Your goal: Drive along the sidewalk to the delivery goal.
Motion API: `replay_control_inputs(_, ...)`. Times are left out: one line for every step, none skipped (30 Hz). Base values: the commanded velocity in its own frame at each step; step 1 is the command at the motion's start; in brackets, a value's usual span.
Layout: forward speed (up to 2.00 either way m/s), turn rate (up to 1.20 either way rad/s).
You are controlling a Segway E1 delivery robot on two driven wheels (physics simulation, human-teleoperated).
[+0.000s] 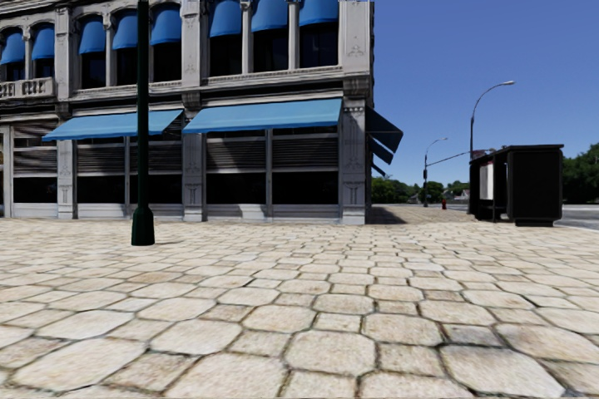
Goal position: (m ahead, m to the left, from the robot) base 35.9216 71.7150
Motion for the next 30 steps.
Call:
replay_control_inputs(2.0, 1.2)
replay_control_inputs(2.0, 1.2)
replay_control_inputs(2.0, 1.2)
replay_control_inputs(2.0, 1.2)
replay_control_inputs(2.0, 1.2)
replay_control_inputs(2.0, 1.2)
replay_control_inputs(2.0, 1.2)
replay_control_inputs(2.0, 1.2)
replay_control_inputs(2.0, 1.2)
replay_control_inputs(2.0, 1.2)
replay_control_inputs(2.0, 1.2)
replay_control_inputs(2.0, 1.2)
replay_control_inputs(2.0, 1.2)
replay_control_inputs(2.0, 1.2)
replay_control_inputs(2.0, 1.2)
replay_control_inputs(2.0, 1.2)
replay_control_inputs(2.0, 1.2)
replay_control_inputs(2.0, 1.2)
replay_control_inputs(2.0, 1.2)
replay_control_inputs(2.0, 1.2)
replay_control_inputs(2.0, 1.2)
replay_control_inputs(2.0, 1.2)
replay_control_inputs(2.0, 1.2)
replay_control_inputs(2.0, 1.17)
replay_control_inputs(2.0, 1.17)
replay_control_inputs(2.0, 1.01)
replay_control_inputs(2.0, 0.78)
replay_control_inputs(2.0, 0.0)
replay_control_inputs(2.0, 0.0)
replay_control_inputs(2.0, 0.0)
